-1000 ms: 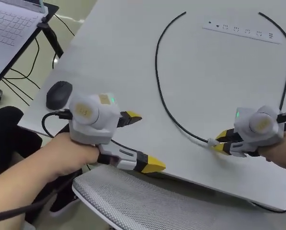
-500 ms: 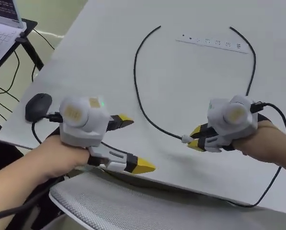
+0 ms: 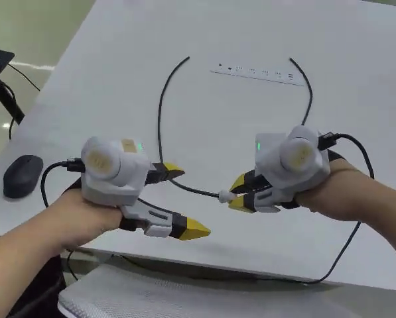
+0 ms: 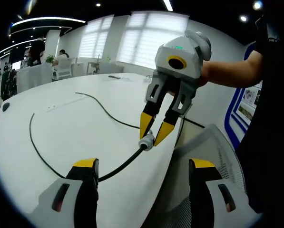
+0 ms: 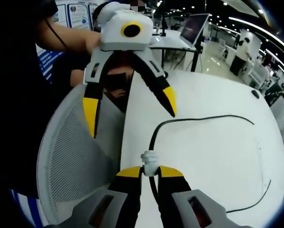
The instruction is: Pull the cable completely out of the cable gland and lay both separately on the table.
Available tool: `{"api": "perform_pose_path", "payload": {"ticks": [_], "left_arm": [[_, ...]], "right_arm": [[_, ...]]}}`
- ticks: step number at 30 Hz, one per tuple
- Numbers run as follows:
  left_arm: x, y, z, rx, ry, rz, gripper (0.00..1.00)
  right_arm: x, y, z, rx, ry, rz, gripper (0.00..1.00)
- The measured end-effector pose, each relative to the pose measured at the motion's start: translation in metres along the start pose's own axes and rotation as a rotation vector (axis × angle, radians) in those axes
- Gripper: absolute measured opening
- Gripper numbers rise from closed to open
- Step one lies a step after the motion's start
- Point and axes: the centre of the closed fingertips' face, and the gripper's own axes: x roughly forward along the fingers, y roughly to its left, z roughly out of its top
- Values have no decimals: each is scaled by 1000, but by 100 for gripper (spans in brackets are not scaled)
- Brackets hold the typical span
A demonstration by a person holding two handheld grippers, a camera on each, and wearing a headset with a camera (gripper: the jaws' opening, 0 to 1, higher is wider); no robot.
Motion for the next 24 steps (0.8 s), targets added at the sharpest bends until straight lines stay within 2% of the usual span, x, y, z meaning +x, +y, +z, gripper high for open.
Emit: {"api": "perform_pose_path", "payload": {"ticks": [6, 11, 14, 19, 21, 24], "left_arm": [[2, 1, 7, 28, -1, -51, 71], [0, -9, 9, 45, -18, -107, 60], [-2, -13, 5, 62, -15, -117, 55], [-7, -13, 6, 50, -49, -151, 47], [-9, -16, 7, 9, -66, -175, 44], [-10, -18, 4, 16, -69, -189, 36]], "right_arm": [[0, 8, 19, -40, 4, -9, 6], [0, 15, 34, -62, -2, -14, 6], [1, 17, 37, -70, -4, -17, 6], [4, 19, 41, -73, -14, -34, 6], [5, 22, 43, -70, -20, -35, 6], [5, 27, 45, -75, -28, -44, 7]]}}
